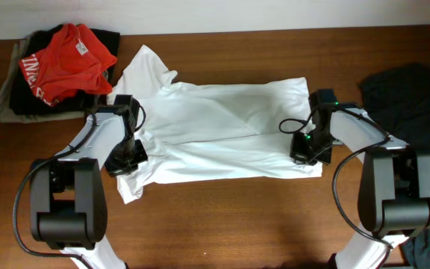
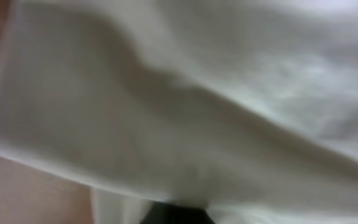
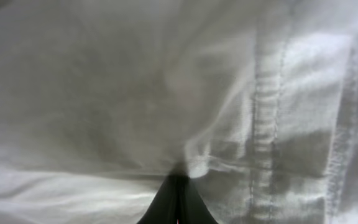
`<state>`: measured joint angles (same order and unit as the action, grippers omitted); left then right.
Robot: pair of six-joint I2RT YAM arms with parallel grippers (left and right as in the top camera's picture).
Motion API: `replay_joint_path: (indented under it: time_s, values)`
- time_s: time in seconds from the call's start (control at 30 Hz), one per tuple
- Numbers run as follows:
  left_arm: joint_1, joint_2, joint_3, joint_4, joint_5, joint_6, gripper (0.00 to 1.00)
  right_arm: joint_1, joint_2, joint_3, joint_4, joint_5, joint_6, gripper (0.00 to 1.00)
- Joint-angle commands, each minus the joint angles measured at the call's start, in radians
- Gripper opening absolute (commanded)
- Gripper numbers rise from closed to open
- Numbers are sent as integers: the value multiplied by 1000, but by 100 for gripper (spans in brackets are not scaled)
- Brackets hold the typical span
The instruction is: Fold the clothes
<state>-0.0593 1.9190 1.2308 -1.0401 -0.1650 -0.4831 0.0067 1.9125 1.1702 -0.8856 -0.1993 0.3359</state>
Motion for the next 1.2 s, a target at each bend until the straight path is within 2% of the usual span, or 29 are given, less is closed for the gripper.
replay_joint_path:
  time_s: [0.0,0.27,0.53,0.67,0.77,0.9,1.03,1.17]
  values:
    - [3,13,-6,-16,-24,-3,1,-75,25,-1,-14,107,21,4]
    - [6,13,-6,-20,-114,-3,0,-159,25,2,-16,107,20,4]
    - [97,11,16,-61,-108,-30,0,-166,25,55,-27,107,16,4]
    - [98,-15,68,-110,-99,-52,1,-164,25,91,-50,107,16,4]
    - [53,-84,81,-97,-2,-38,0,-164,25,98,-51,106,16,4]
    - [-68,-119,80,-107,141,59,1,-164,25,98,-53,102,17,4]
    - [-166,-110,34,-116,144,53,1,-164,25,98,-54,98,17,4]
    - [-196,-101,-39,-85,162,48,0,-164,25,98,-58,98,16,4]
